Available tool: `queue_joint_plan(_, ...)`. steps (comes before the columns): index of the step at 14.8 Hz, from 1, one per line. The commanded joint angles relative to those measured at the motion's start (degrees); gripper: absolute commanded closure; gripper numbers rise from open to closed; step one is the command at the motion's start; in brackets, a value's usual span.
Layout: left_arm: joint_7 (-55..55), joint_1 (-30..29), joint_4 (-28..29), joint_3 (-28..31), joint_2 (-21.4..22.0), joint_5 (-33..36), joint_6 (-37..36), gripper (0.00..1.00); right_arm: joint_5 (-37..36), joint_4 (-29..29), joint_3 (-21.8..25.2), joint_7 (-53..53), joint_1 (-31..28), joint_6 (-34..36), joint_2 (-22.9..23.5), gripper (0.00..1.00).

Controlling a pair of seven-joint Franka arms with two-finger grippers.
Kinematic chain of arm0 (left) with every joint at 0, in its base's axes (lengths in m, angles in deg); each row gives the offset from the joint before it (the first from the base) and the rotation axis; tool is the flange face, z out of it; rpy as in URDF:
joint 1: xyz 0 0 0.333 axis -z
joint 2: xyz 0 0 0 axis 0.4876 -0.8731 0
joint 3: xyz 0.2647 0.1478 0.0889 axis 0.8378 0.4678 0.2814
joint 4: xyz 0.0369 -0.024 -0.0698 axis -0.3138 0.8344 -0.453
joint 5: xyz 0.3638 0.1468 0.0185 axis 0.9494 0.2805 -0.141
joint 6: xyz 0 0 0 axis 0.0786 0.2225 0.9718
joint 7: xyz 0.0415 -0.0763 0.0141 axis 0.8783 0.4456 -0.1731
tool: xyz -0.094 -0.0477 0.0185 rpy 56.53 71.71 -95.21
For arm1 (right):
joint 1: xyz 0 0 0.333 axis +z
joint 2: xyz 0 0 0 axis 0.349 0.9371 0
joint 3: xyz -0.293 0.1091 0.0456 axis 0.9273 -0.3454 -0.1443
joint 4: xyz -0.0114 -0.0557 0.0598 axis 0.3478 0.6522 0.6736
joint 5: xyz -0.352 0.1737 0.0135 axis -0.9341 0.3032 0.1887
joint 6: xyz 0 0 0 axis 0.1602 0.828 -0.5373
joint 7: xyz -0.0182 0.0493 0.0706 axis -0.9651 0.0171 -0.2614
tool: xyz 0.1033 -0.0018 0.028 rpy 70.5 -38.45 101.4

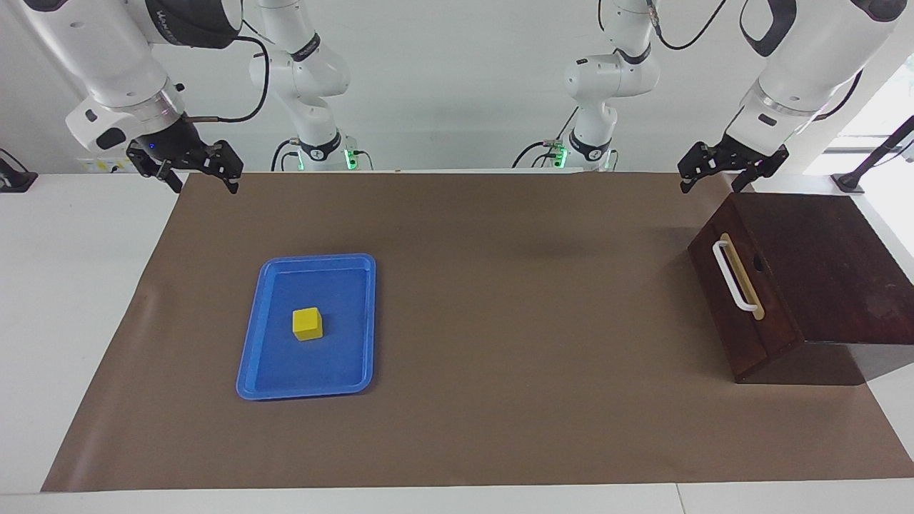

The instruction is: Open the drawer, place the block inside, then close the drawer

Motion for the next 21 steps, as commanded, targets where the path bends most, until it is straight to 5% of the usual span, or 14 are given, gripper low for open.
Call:
queue_joint_plan(1,0.54,0.2,-0.04,0.24,0.42,-0.94,0.73,0.0,-0.1,0.5,-0.75,1.42,-1.16,0.05,-0.86,0.0)
queue_joint_plan(7,0.09,0.29,1.71,0.24,1.12,-0.86,2.48,0.0,-0.18,0.59,-0.75,0.98,-0.89,-0.12,-0.87,0.0)
queue_joint_plan(11,2.37,0.29,8.2,0.24,3.58,0.11,12.4,0.0,0.17,0.94,-0.84,1.33,-1.16,0.14,-0.95,0.0)
queue_joint_plan(14,2.47,3.7,14.53,-0.02,2.88,10.88,20.67,0.0,0.87,1.82,-0.75,0.45,-1.16,-0.21,-1.22,0.0)
queue_joint_plan(21,3.26,2.93,20.88,0.15,-4.32,24.36,34.03,0.0,11.84,17.8,-0.66,-25.09,-2.38,-10.83,-6.67,0.0)
